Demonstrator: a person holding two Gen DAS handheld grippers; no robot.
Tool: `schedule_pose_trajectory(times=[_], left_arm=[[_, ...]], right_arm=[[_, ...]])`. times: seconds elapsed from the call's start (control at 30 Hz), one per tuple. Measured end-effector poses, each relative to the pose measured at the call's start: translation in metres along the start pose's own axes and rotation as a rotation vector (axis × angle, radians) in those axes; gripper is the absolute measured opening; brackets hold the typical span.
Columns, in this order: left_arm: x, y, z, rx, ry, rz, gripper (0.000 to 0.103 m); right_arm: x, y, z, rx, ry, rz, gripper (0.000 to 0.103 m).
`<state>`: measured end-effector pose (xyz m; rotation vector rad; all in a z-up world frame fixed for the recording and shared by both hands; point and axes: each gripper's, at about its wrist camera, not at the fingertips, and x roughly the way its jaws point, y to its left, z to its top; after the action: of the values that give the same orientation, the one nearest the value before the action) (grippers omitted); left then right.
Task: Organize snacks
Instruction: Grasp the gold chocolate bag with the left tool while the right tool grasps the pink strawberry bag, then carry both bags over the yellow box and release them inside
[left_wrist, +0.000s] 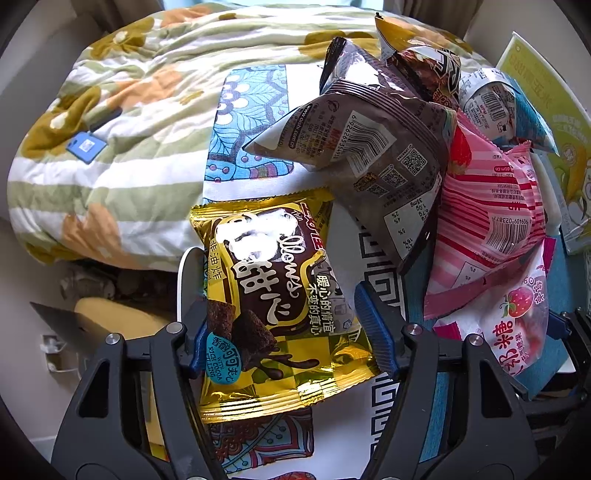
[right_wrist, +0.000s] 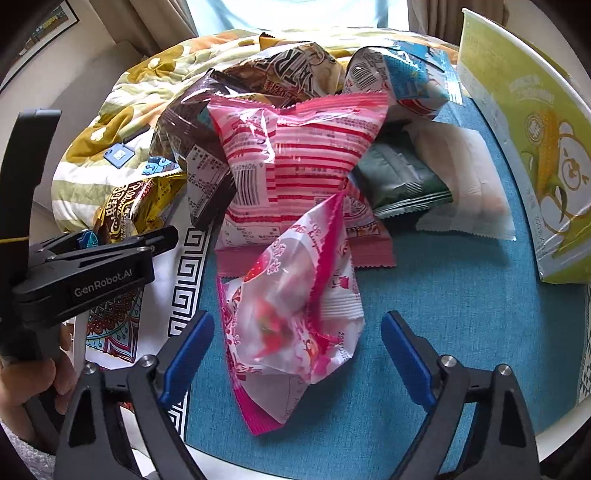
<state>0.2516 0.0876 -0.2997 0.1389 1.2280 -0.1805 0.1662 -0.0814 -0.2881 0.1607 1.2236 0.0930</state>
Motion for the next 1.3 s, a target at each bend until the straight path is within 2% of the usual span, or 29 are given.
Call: schedule_pose_trajectory(times=[0.07,0.27,0.33,0.47,0.7,0.9,1.03,1.17,1.3], left_arm=[[0.0,0.002,-0.001,-0.005,0.002,-0.005,0.064],[-0.007,0.0,-0.006,0.004,-0.009,-0.012,0.064],[-0.01,-0.001,-0.008,0.005,-0.013,-0.014,0.064],[-0.019,0.0,-0.011,0.0,-0.021,-0.021,0.063],[-0.047,0.005,-0.021,-0.02,-0.047,-0.03,0.063],[-0.091,0.001,-0.025,-0.029,-0.116,-0.023,0.063],[-0.118,-0.014,-0.012,-0.018,-0.161,-0.022,0.063],[-0.143,-0.042,0.013,-0.022,-0.217,-0.038,0.063],[-0.162,-0.086,0.042,-0.018,-0.275,-0.066,0.063]], right_arm=[[0.005,0.002,0.0,-0.011,0.011,-0.002,0.08],[0.013,0.007,0.002,-0.03,0.021,-0.005,0.079],[0.012,0.008,0.002,-0.044,0.02,-0.004,0.076],[0.009,0.008,0.0,-0.058,0.02,0.002,0.062],[-0.007,0.007,-0.007,-0.061,0.004,0.012,0.059],[-0.046,0.002,-0.007,-0.045,-0.062,0.025,0.059],[-0.085,-0.011,0.0,-0.064,-0.146,-0.001,0.059],[-0.127,-0.041,0.014,-0.042,-0.224,-0.005,0.059],[-0.165,-0.08,0.03,-0.032,-0.296,-0.035,0.059]])
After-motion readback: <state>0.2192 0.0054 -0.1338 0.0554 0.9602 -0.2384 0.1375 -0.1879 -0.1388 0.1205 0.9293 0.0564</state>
